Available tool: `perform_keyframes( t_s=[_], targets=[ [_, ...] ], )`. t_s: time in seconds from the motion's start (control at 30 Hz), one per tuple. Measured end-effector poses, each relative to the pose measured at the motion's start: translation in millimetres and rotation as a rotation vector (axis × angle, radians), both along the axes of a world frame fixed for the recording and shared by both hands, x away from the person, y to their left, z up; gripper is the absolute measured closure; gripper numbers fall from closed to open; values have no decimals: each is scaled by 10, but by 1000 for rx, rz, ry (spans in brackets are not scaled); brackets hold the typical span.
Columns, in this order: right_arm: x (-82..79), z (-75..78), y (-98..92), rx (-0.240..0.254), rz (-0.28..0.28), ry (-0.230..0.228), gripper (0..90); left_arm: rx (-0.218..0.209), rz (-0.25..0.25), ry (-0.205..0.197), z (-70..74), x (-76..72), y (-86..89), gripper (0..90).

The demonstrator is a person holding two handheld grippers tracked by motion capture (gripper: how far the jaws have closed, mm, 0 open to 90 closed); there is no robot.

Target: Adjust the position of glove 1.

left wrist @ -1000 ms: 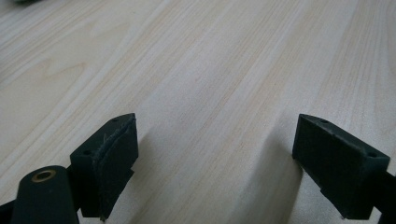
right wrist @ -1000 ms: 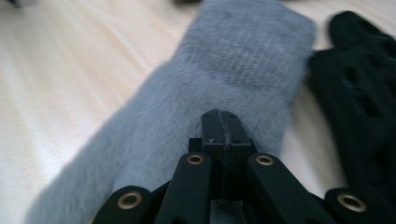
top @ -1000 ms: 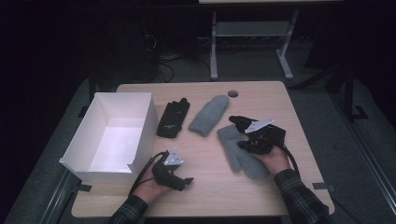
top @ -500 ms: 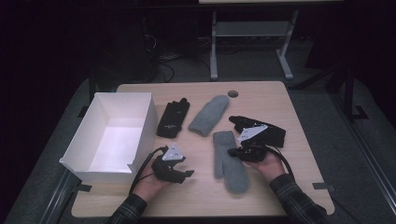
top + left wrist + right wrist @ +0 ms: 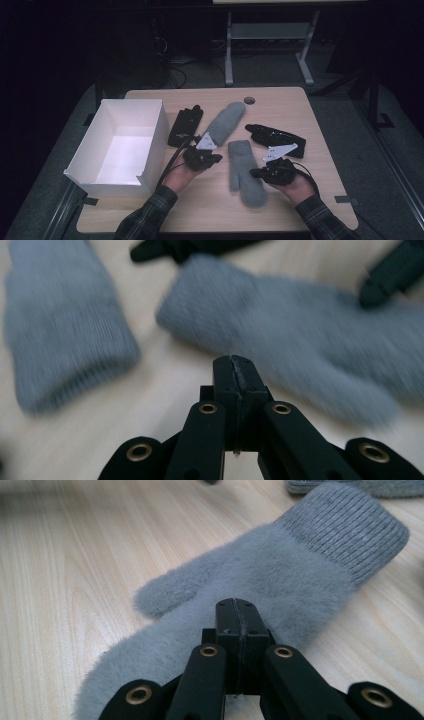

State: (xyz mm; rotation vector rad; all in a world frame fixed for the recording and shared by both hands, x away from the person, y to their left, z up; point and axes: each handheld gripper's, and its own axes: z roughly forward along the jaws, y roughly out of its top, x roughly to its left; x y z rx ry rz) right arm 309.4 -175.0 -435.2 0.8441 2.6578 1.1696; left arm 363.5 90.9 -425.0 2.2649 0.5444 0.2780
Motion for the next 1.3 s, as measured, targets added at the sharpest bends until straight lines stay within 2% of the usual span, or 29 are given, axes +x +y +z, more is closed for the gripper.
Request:
perform_keyframes(
  t_s=[0.13, 0.17, 0.27, 0.33, 0.37, 0.5, 0.53, 0.57, 0.6, 0.63, 0.67, 0.7, 0.73, 0.8, 0.83, 1.0, 1.03, 1.2, 1.3],
  targets=[
    [-21, 25, -12, 8, 2, -4, 898, -28, -7, -21, 45, 218, -156, 896],
    [-72, 25, -18, 5, 10, -1, 898, -42, -15, -21, 66, 319, -252, 895],
    [-123, 19, -32, 4, 15, -1, 898, -53, -36, -17, 74, 401, -348, 895],
    [-185, 3, -43, 11, 31, 12, 898, -73, -54, -3, 32, 481, -511, 896],
    [-200, 1, -39, 9, 32, 11, 898, -73, -54, -3, 32, 481, -511, 895],
    [-269, 7, 2, 16, 50, 17, 898, -45, -79, 4, -65, 549, -705, 895],
    [-296, -2, 45, 16, 74, 20, 897, -1, -81, 6, -130, 568, -773, 895],
    [-296, -2, 45, 16, 74, 20, 897, -1, -81, 6, -130, 568, -773, 895],
    [-303, -12, 64, 10, 76, 28, 898, 22, -86, 8, -164, 578, -794, 895],
    [-307, -72, 104, -29, 84, 51, 898, 40, -75, 16, -205, 580, -819, 896],
    [-309, -92, 113, -45, 85, 62, 898, 63, -84, 13, -211, 585, -813, 896],
    [-309, -92, 113, -45, 85, 62, 898, 63, -84, 13, -211, 585, -813, 897],
    [-302, -121, 110, -78, 87, 54, 899, 69, -85, 19, -213, 585, -808, 897],
    [-301, -145, 96, -96, 74, 74, 899, 78, -79, 35, -208, 588, -786, 897],
    [-288, -153, 75, -108, 77, 68, 899, 85, -78, 43, -204, 587, -767, 897],
    [-233, -162, -11, -115, 48, 88, 899, 93, -58, 54, -199, 511, -612, 898],
    [-218, -160, -41, -115, 40, 93, 900, 79, -48, 57, -206, 491, -587, 898],
    [-143, -155, -157, -126, 6, 93, 899, 77, -37, 61, -194, 336, -376, 898],
    [-94, -156, -223, -128, -19, 92, 899, 83, -48, 75, -183, 220, -242, 898]
  ],
)
